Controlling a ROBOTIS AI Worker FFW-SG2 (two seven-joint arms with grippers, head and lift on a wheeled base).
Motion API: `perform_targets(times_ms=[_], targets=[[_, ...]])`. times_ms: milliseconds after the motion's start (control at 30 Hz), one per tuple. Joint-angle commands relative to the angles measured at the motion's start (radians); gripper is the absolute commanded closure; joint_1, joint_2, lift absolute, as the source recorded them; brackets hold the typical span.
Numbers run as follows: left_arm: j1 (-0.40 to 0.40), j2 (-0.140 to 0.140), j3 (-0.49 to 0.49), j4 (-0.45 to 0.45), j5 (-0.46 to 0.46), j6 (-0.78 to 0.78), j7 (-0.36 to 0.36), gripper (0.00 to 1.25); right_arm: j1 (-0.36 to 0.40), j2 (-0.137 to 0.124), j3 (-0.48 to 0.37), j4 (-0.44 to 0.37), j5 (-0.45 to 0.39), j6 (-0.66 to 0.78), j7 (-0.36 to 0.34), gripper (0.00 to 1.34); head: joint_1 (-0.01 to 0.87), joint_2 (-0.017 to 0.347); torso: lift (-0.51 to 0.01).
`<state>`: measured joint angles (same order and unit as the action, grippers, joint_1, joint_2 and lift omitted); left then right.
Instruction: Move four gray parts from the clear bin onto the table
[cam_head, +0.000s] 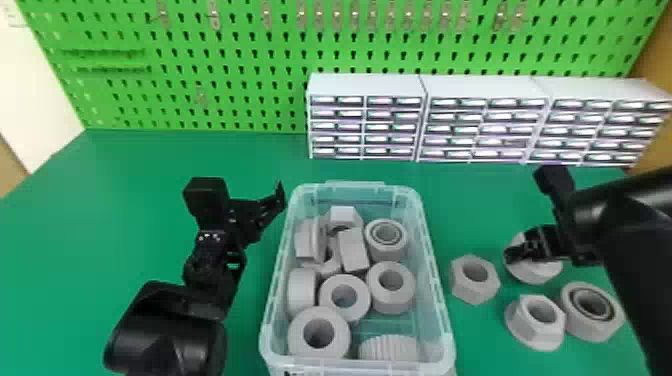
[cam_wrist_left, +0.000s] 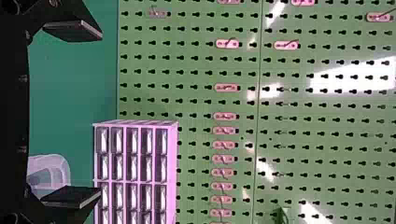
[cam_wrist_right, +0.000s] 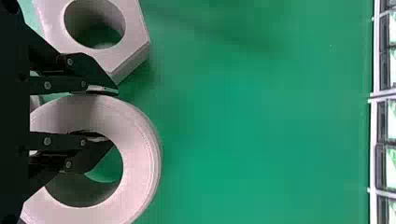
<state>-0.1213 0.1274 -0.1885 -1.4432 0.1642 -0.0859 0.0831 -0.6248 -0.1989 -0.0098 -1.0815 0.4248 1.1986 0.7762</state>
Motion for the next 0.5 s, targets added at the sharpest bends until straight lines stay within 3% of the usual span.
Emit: perform_targets(times_ms=[0, 467], targets=[[-0.004, 0.000, -0.003, 0.001, 0.001, 0.000, 0.001, 0.12, -0.004, 0.003, 0.019, 0.009, -0.012, -0.008, 0.000, 0.95, 0.693, 0.072, -0.052], [-0.004, 0.000, -0.005, 0.003, 0.005, 0.000, 0.001, 0.12, -0.004, 0.004, 0.033, 0.023, -0.012, -0.017, -0.002, 0.95, 0.693, 0.072, -0.052]])
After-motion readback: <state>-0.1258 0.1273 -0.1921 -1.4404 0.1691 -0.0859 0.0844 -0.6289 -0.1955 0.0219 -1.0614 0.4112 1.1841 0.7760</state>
